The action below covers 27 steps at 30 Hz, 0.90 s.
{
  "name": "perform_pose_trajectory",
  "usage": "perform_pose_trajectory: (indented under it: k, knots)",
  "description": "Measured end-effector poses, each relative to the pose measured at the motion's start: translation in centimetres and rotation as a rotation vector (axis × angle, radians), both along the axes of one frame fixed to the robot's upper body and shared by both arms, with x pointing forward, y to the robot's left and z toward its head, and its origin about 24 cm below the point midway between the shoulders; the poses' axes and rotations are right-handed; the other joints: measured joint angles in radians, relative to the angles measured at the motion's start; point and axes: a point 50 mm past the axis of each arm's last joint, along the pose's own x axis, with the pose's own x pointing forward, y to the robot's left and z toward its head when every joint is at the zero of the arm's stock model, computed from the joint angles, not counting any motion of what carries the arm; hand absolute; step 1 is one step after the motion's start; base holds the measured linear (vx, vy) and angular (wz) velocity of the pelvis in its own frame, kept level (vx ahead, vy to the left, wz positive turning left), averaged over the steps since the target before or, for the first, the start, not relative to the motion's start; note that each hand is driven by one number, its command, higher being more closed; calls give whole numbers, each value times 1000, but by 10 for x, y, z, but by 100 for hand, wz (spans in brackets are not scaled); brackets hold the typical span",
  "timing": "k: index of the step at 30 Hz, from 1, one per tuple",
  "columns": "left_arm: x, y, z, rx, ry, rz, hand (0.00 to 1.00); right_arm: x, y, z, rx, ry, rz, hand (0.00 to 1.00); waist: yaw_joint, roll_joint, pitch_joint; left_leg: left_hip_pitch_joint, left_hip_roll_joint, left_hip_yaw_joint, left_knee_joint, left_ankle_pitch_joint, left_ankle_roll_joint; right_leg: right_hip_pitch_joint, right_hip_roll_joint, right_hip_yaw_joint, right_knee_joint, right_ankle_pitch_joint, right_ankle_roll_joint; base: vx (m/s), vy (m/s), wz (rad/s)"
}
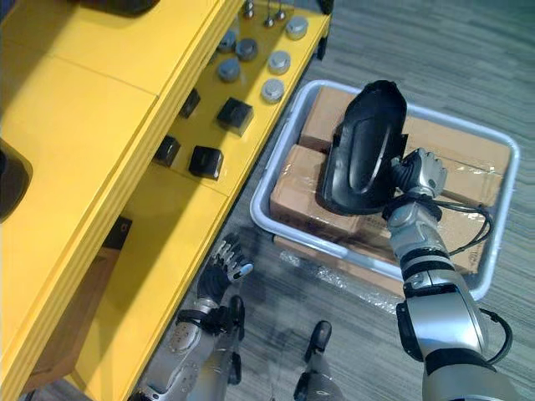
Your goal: Walk over and take plastic housings, then place them on the shelf
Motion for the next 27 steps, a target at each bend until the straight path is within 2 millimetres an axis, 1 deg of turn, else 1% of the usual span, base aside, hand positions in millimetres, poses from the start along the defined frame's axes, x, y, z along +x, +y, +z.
perform_pose_trajectory:
  k: [1,2,3,4,5,6,7,8,9,10,12,13,14,15,16,17,18,19,21,23,25,27]
  knots:
    - [2,0,1,5,-5,-2,0,0,4,1,-1,-10,13,100,-7,-4,-4,6,0,3,-9,4,-1,1,0,1,0,0,0,16,18,-12]
    - [7,-1,4,16,-13,-6,0,1,10,1,-8,-22,36,100,-21,-11,-8,22,2,6,-22,9,-1,8,3,5,0,0,0,22,30,-12]
    - [14,-1,4,37,-9,-7,0,1,17,-3,-9,-22,60,100,-29,-25,-15,36,4,16,-22,10,-2,17,5,14,-1,0,0,21,33,-19]
    - [18,-1,3,48,-1,-7,0,2,22,-7,-8,-17,73,100,-29,-34,-20,45,5,26,-22,9,-2,20,5,24,-2,0,0,26,39,-28]
    - [24,0,1,65,16,-5,0,3,33,-13,2,-14,109,100,-39,-48,-32,62,7,38,-22,7,-5,30,6,33,-2,0,0,25,36,-22]
    - [30,2,2,70,24,-1,0,3,42,-18,11,-11,142,100,-57,-58,-46,70,8,40,-22,5,-7,38,7,33,-5,0,0,24,36,-16]
    - [32,2,3,71,27,0,0,3,45,-20,14,-8,152,100,-62,-64,-56,71,10,44,-22,5,-8,38,8,36,-7,0,0,19,30,-15]
    - [38,3,6,62,29,8,0,2,51,-23,15,-10,174,100,-65,-77,-70,78,13,55,-22,3,-10,42,10,48,-16,0,0,10,29,-20]
    - [43,4,9,58,34,19,0,1,57,-23,-7,-16,200,100,-79,-83,-81,87,13,60,-23,2,-11,51,12,51,-24,0,0,8,30,-19]
    - [46,4,9,56,39,24,0,-1,60,-23,-23,-21,210,100,-83,-84,-85,95,13,62,-23,1,-12,59,12,52,-27,0,0,1,37,-14]
    - [55,7,10,51,61,49,0,-6,72,-29,-66,-24,261,100,-102,-89,-124,111,17,77,-23,-3,-18,73,17,61,-37,0,-1,9,42,-15]
    - [57,8,11,50,64,57,0,-8,75,-31,-80,-22,274,100,-107,-90,-136,112,18,79,-23,-4,-19,73,19,65,-38,0,-1,24,43,-17]
    - [61,9,13,43,68,65,0,-11,80,-34,-103,-21,296,100,-113,-92,-155,120,21,86,-23,-6,-21,76,22,73,-41,1,-1,15,21,-16]
    - [63,10,15,41,67,72,0,-12,83,-34,-111,-20,308,100,-116,-93,-161,128,22,92,-24,-7,-23,81,23,78,-42,1,-1,16,39,-17]
    - [65,12,19,31,63,74,0,-15,88,-38,-139,-16,328,100,-128,-96,-176,139,24,96,-25,-10,-26,94,25,80,-52,3,-3,5,28,-13]
    - [68,11,23,22,57,71,0,-19,91,-43,-156,-8,344,100,-132,-98,-198,147,28,100,-26,-13,-31,102,29,82,-57,4,-5,9,32,-11]
    - [69,11,25,17,52,69,0,-20,92,-47,-161,-2,353,100,-132,-101,-206,153,30,102,-26,-14,-32,105,30,84,-57,4,-5,6,21,-11]
    - [73,11,32,8,42,62,0,-24,97,-55,-178,22,384,100,-138,-103,-228,165,35,105,-27,-16,-35,115,35,84,-57,4,-5,-2,15,-9]
    - [75,9,36,-6,41,48,0,-25,100,-60,-185,40,404,100,-140,-103,-245,167,36,107,-27,-17,-36,115,36,85,-57,4,-5,-15,20,-6]
    - [76,2,42,-24,36,-1,0,-26,106,-64,-207,61,436,100,-142,-103,-250,179,36,108,-27,-17,-36,127,36,86,-57,4,-5,-45,40,-2]
    - [75,-3,38,-23,51,-24,0,-27,112,-67,-221,70,458,100,-140,-104,-258,183,35,107,-27,-17,-36,131,35,86,-58,3,-5,-56,42,1]
    - [75,-3,25,15,104,-28,0,-31,117,-75,-226,86,480,100,-137,-104,-279,185,35,106,-27,-17,-36,134,35,84,-58,3,-5,-35,35,2]
